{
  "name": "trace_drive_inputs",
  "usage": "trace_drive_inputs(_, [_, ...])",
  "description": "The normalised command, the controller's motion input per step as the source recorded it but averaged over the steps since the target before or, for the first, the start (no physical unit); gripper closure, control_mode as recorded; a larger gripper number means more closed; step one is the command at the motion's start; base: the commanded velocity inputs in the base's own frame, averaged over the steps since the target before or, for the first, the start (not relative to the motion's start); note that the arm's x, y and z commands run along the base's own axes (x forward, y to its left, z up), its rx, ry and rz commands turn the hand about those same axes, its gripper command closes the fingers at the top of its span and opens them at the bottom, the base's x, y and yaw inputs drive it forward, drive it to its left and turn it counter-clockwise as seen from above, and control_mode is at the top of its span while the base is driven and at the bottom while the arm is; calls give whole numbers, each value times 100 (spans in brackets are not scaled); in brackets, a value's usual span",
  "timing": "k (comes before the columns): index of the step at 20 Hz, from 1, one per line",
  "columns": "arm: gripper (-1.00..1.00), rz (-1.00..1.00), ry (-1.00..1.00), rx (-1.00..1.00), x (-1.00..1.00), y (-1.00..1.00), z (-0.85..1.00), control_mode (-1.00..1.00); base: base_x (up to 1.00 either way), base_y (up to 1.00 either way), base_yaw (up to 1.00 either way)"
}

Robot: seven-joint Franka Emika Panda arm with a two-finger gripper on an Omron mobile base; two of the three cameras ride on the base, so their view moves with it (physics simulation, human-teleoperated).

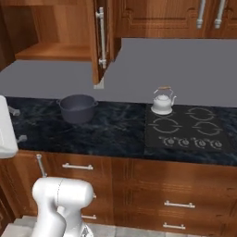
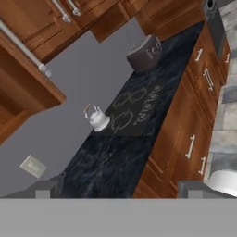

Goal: Pick the kettle from the cabinet and place it on a stove burner. Then pick the pot from the counter and place it on another stove burner. Finally, turn both burners on.

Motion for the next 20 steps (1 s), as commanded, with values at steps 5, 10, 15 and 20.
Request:
trace_drive_inputs(5, [-100,0,0,0,0,0,0,100,27,58,-14])
trace_drive_inputs(10, [-100,0,0,0,0,0,0,100,41,41,-10])
trace_drive_inputs(15, [-100,0,0,0,0,0,0,100,48,3,0])
trace_drive_inputs(20, [-100,0,0,0,0,0,0,100,50,1,0])
